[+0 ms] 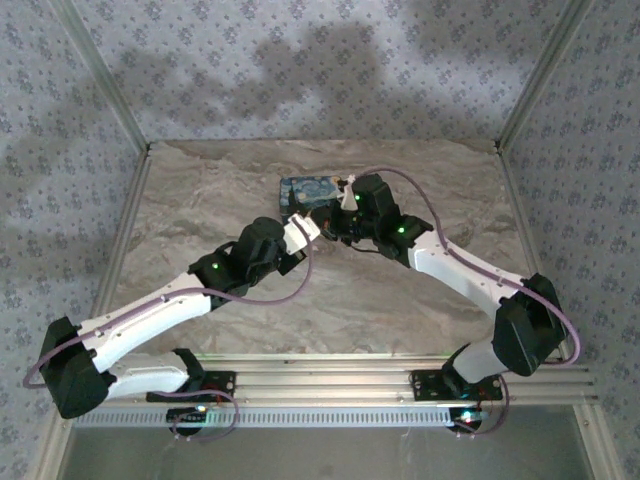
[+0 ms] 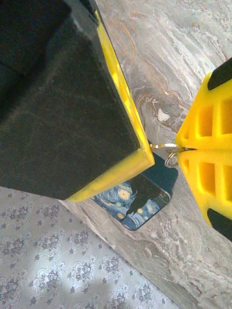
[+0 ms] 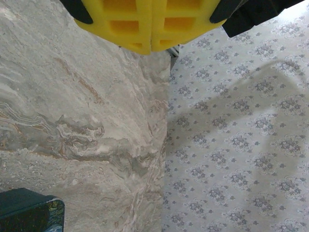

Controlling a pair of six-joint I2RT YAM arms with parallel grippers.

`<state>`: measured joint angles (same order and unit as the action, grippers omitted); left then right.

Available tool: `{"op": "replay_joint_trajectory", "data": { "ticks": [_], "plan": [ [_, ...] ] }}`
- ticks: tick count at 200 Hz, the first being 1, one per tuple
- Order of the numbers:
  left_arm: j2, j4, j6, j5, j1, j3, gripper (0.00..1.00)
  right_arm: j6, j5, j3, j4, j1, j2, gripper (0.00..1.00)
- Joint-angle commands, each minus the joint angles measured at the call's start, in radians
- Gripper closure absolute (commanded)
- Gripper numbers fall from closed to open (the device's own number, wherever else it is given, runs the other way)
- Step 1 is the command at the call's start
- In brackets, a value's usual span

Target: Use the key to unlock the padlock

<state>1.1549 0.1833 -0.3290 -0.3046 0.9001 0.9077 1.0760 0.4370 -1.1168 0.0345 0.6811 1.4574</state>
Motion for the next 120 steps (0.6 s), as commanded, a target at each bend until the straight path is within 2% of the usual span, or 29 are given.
{"op": "replay_joint_trajectory", "data": {
  "ticks": [1,12,25,47,77,93,120],
  "plan": [
    [-0.014,-0.043,-0.028,0.025,0.03,-0.003,1.0,0.012,-0.04,-0.005,0.01,-0.01,-0.015,0.79],
    [-0.013,-0.041,-0.03,0.023,0.03,-0.002,1.0,0.024,-0.038,0.0,0.003,-0.014,-0.016,0.65],
    [-0.01,-0.039,-0.028,0.023,0.03,0.0,1.0,0.028,-0.037,0.005,-0.009,-0.011,-0.015,0.58],
    [-0.004,-0.036,-0.022,0.014,0.03,0.005,1.0,0.034,-0.027,0.006,-0.015,-0.01,-0.012,0.61],
    [-0.001,-0.033,-0.021,0.003,0.03,0.005,1.0,0.035,-0.021,0.002,-0.01,-0.006,-0.014,0.8],
    [0.004,-0.025,-0.019,-0.019,0.03,0.011,1.0,0.035,-0.021,-0.004,0.002,-0.004,-0.014,0.79],
    [0.014,-0.018,-0.01,-0.057,0.03,0.021,1.0,0.035,-0.024,-0.011,0.019,0.005,-0.013,0.66]
  ]
}}
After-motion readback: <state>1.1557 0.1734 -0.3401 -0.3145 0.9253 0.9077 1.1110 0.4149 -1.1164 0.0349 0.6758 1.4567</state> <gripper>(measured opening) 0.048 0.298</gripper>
